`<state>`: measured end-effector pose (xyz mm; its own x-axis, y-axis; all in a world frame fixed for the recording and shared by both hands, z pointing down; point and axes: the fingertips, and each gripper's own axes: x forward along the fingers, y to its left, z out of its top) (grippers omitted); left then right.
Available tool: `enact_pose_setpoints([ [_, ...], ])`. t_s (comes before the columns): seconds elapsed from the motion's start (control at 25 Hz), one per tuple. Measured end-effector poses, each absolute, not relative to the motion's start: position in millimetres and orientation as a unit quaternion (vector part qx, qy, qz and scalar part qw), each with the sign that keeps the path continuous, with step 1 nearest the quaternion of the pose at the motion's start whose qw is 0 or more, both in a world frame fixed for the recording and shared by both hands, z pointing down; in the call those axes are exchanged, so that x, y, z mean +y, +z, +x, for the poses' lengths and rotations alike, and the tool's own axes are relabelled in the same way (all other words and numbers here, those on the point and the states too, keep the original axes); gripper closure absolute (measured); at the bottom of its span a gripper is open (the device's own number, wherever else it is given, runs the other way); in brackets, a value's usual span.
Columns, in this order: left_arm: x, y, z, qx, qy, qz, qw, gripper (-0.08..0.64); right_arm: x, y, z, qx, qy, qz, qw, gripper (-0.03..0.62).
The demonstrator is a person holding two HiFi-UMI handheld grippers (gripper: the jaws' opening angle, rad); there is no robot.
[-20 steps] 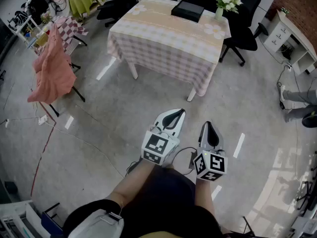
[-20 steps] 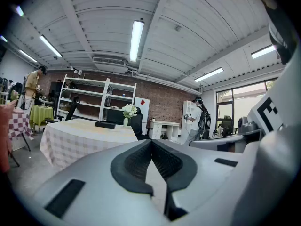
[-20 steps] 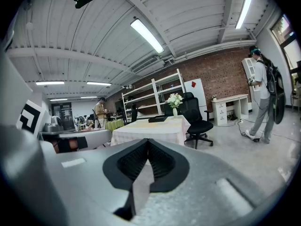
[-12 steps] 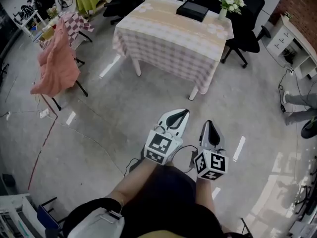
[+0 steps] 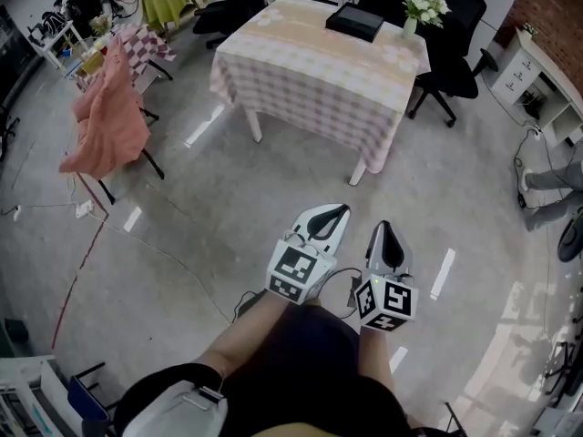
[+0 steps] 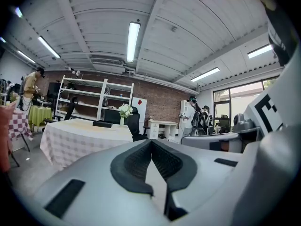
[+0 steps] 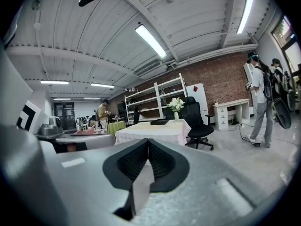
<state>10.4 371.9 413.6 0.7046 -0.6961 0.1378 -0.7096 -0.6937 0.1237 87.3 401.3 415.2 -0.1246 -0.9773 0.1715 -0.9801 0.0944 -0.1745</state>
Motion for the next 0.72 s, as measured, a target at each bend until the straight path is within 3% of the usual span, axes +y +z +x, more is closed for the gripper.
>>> enact_pose_setpoints([
  [0.72,283.3,410.6,11.9,-0.378,0.046,0.921,0.081,0.552,314.8,417.9,83.7,-0.745,0.131,0.653,0.011,0.588],
])
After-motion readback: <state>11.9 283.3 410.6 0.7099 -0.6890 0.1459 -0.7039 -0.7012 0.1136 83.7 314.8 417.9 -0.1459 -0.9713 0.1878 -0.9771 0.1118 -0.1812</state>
